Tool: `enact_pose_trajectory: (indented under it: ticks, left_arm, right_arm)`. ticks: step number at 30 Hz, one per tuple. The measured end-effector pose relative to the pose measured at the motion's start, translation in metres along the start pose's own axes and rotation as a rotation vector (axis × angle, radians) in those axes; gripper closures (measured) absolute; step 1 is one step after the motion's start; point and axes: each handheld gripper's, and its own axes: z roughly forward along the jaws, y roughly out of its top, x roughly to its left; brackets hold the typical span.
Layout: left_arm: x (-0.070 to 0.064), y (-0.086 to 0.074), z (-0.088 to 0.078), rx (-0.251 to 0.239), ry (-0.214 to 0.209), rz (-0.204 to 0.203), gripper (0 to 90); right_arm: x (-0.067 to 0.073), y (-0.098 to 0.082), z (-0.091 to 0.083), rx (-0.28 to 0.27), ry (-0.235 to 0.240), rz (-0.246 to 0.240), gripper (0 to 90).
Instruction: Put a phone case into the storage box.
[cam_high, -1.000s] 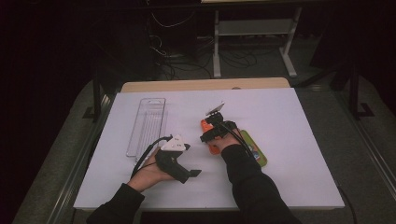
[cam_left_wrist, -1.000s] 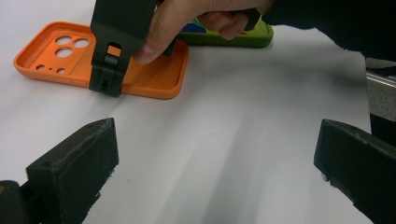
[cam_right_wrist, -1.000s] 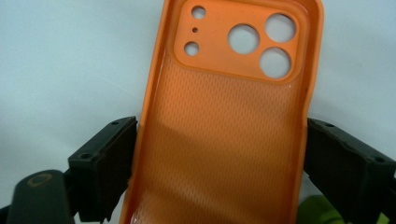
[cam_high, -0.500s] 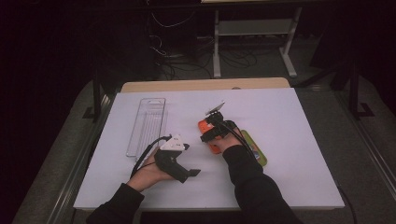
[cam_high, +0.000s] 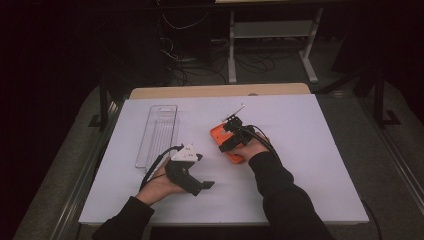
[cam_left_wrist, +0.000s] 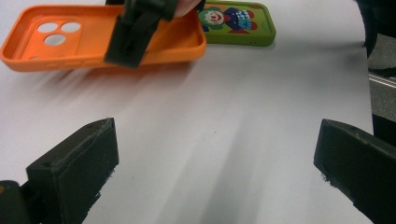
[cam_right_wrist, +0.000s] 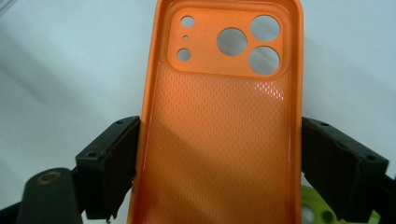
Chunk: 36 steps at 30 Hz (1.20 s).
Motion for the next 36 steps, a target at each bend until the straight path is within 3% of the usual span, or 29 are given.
enact_pose_trajectory:
  ticks: [6, 14, 16, 22, 25, 29, 36]
  left_arm:
    - [-0.001, 0.0, 0.0, 0.006, -0.002, -0.011, 0.0]
    - [0.004, 0.005, -0.005, 0.02, -0.001, 0.02, 0.0]
    - [0.005, 0.008, -0.007, 0.018, -0.002, 0.013, 0.0]
    - [0.008, 0.018, -0.013, -0.001, -0.031, 0.017, 0.0]
    - [0.012, 0.025, -0.016, -0.003, -0.043, 0.033, 0.0]
    - [0.02, 0.034, -0.02, 0.048, -0.052, 0.096, 0.0]
    - [0.03, 0.051, -0.022, 0.051, -0.077, 0.137, 0.0]
  right_arm:
    - [-0.009, -0.007, -0.013, -0.006, 0.038, -0.074, 14.7]
    - [-0.02, -0.017, -0.03, -0.044, 0.092, -0.177, 14.7]
    - [-0.022, -0.02, -0.035, -0.05, 0.124, -0.208, 14.7]
    - [-0.024, -0.027, -0.042, -0.057, 0.139, -0.327, 14.7]
    - [-0.023, -0.031, -0.046, -0.055, 0.162, -0.386, 14.7]
    - [-0.022, -0.036, -0.053, -0.054, 0.182, -0.472, 14.7]
    - [-0.024, -0.041, -0.065, -0.059, 0.249, -0.572, 14.7]
